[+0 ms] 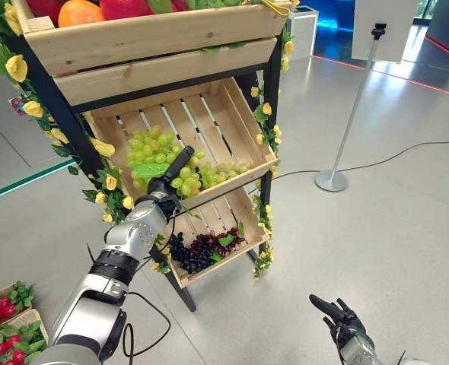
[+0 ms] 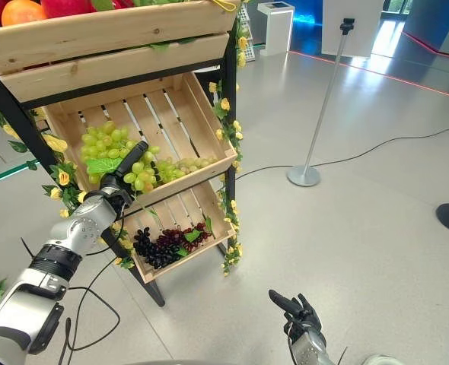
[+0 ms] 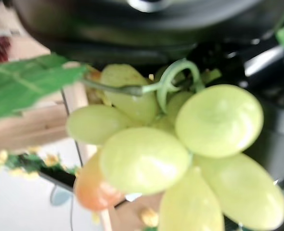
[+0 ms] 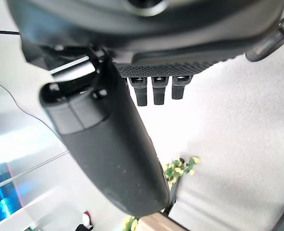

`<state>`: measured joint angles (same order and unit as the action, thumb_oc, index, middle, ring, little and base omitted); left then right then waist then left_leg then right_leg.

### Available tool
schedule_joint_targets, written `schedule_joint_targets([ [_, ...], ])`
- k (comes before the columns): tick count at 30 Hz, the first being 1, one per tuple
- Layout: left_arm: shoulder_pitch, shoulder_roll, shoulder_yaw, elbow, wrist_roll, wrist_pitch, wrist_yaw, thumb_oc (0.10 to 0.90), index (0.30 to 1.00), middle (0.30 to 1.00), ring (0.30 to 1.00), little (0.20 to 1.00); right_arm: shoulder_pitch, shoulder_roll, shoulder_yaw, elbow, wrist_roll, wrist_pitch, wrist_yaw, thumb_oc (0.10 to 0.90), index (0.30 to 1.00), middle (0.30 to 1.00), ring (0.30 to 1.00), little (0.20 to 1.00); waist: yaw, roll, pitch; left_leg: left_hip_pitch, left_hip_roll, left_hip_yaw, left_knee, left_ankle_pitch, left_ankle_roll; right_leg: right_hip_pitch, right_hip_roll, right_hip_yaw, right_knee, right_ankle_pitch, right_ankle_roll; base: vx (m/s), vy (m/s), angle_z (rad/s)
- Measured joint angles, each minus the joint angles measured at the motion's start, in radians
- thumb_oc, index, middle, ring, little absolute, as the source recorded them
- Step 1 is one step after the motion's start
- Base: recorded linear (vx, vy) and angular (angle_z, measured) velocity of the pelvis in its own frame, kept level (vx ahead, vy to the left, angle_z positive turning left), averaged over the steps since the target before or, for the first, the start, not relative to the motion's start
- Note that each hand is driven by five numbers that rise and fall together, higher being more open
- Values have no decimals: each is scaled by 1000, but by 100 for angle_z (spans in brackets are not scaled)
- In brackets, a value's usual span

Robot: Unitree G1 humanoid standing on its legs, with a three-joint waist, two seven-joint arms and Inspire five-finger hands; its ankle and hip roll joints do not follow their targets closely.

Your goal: Pick up the fruits from the basket on one side to the basket on the other side

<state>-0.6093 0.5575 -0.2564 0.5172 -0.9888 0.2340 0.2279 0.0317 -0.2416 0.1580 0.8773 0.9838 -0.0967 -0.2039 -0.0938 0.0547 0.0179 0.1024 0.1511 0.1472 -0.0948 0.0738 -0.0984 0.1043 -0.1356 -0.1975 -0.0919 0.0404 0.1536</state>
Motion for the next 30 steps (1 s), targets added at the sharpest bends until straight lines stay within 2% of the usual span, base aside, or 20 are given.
schedule_joint_targets([
  [14,-10,3,0,-3,-1,11,3,400,300,300,300,300,9,0,-34,40,0,-19,24,800,900,900,900,900,-2,1,1,-5,1,3,-1,0,0,-7,0,0,-1,-2,-1,0,0,0],
  [20,-36,29,-45,-8,213,10,-21,400,300,300,300,300,12,-1,-33,40,1,-19,30,800,900,900,900,900,-1,2,2,-6,1,2,-1,0,0,-8,1,0,-2,-2,-1,0,0,0],
  [22,-71,75,-109,-15,331,10,-24,400,300,300,300,300,13,-1,-32,40,2,-19,31,800,900,900,900,900,-2,1,3,-8,2,2,-1,-1,0,-9,1,0,-2,-2,-1,0,0,0],
  [25,-130,139,-132,-18,503,10,-21,400,300,300,300,300,14,-3,-31,40,5,-19,38,800,900,900,900,900,-3,2,18,-8,2,3,-1,0,-1,-9,1,0,-2,-2,-1,0,0,0],
  [28,-179,225,-207,-4,608,12,-26,400,300,300,300,300,25,-5,-30,40,5,-19,48,800,900,900,900,900,-2,2,26,-8,1,2,-1,0,-1,-9,2,0,-1,-1,-1,0,0,0],
  [30,-180,247,-221,-4,636,14,-36,400,300,300,300,300,36,-5,-26,39,5,-19,55,800,900,900,900,900,-1,0,28,-9,1,2,-1,-1,-1,-9,2,0,-1,-2,-1,0,0,0],
])
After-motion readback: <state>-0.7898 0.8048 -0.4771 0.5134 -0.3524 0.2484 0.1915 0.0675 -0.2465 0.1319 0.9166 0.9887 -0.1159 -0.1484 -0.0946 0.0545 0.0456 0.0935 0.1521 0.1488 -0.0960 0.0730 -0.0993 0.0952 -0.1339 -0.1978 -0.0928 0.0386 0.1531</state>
